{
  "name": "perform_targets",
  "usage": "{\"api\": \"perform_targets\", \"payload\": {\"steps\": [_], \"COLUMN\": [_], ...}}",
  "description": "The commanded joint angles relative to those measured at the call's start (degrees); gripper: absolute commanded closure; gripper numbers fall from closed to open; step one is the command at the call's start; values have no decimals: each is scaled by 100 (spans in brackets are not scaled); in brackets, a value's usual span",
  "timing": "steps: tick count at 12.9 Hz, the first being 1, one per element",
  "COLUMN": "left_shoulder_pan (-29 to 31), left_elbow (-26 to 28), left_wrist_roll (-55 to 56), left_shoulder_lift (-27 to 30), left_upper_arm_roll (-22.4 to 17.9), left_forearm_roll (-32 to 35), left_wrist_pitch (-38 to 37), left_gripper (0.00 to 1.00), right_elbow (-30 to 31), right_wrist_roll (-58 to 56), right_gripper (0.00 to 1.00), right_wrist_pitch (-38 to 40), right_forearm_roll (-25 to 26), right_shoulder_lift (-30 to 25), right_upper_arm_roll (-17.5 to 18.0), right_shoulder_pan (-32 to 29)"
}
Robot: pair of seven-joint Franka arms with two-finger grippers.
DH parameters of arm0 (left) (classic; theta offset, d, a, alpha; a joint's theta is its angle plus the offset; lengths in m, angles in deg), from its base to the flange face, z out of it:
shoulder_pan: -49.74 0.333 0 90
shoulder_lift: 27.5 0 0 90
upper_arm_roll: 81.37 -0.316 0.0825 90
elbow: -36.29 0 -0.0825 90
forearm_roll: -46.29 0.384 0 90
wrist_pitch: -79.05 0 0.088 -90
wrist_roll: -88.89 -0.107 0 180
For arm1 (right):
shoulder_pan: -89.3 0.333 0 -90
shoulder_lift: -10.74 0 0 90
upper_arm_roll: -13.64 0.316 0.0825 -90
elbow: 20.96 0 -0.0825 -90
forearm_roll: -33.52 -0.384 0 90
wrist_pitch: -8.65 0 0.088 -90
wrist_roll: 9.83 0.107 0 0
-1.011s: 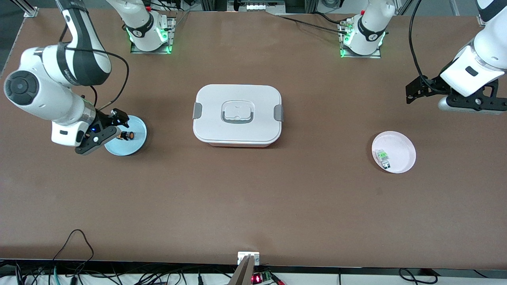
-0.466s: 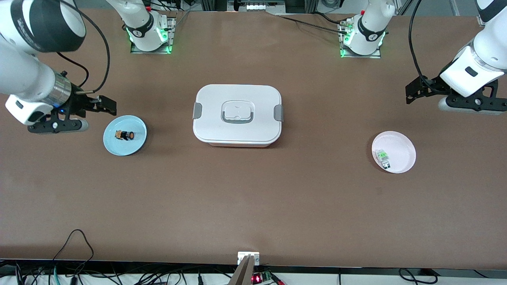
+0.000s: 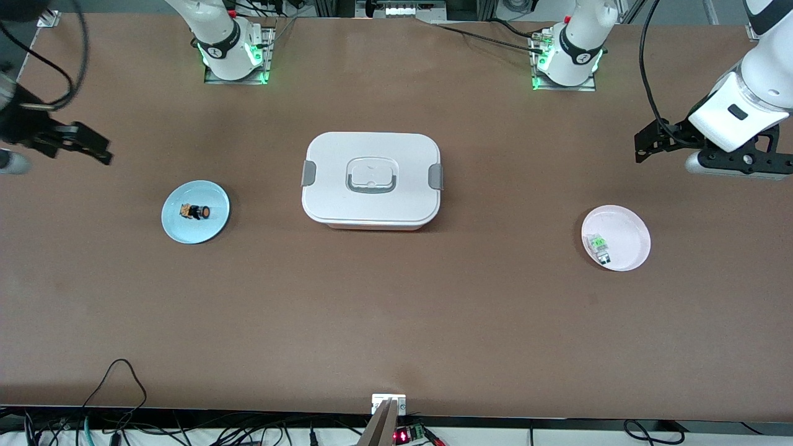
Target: Transfer orange switch to right arm and place
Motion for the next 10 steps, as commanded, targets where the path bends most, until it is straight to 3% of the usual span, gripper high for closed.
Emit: {"api": "perform_targets", "payload": {"steps": [1, 5, 10], "left_shoulder_pan": [-7, -7, -16], "left_elbow": [-186, -186, -186], "left_wrist_roll": [79, 79, 79], "left_shoulder_lift": [-89, -80, -89], "left_upper_arm_roll": [16, 16, 16], "left_forearm_roll": [70, 70, 70], "left_wrist_pitch": [-139, -139, -139], "left_gripper": [0, 0, 0], "right_elbow": [-100, -109, 391], "right_wrist_roll": [-651, -584, -566], "right_gripper": [0, 0, 0], "right_wrist_pitch": [49, 496, 295], "right_forearm_roll": [93, 67, 14], "right_shoulder_lift": [65, -127, -585], "right_upper_arm_roll": [-517, -510, -501], "right_shoulder_pan": [216, 190, 190]}}
